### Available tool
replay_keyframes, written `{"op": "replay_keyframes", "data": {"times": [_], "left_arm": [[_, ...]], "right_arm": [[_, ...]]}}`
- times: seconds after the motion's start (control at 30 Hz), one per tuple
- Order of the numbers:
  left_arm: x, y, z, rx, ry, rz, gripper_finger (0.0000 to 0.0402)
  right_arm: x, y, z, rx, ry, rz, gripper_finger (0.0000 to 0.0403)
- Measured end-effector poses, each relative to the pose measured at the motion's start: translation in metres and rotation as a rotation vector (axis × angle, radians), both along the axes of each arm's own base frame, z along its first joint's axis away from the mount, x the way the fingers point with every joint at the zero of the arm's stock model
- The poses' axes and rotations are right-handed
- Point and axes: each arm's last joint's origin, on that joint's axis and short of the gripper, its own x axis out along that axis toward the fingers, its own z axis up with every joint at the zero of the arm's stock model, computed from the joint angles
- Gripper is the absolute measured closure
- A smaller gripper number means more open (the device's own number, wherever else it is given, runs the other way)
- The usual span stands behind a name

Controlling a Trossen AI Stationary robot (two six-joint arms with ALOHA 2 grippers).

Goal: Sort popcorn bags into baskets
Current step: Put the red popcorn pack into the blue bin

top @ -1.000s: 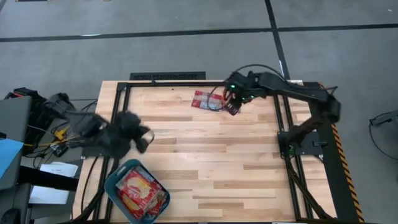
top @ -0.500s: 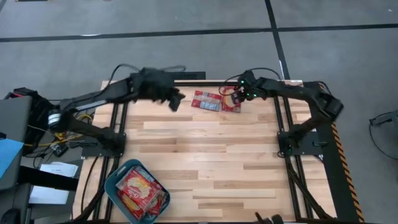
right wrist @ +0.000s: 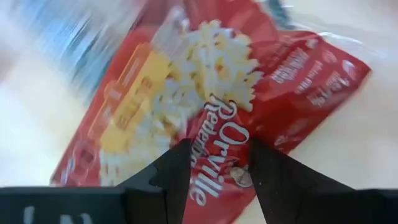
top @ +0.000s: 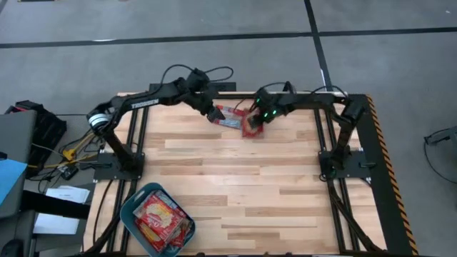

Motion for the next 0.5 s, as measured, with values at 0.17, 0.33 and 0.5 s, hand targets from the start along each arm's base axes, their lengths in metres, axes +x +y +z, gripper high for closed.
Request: {"op": "replay_keyframes", "data": {"times": [0.17, 0.33, 0.5], "left_arm": [[0.012, -0.010, -0.013, -0.016, 0.039, -0.020, 0.0203], [0.025, -0.031, -0.014, 0.031, 0.083, 0.002, 0.0203], [0.040, -0.062, -0.016, 0.085, 0.088, 0.024, 0.0203]], "right_arm": [[0.024, 0.050, 0.013, 0.013, -0.043, 0.172, 0.0216], [0.028, 0.075, 0.045, -0.057, -0.112, 0.239, 0.0220], [0.009, 0.083, 0.087, -0.097, -0.172, 0.230, 0.0225]]}}
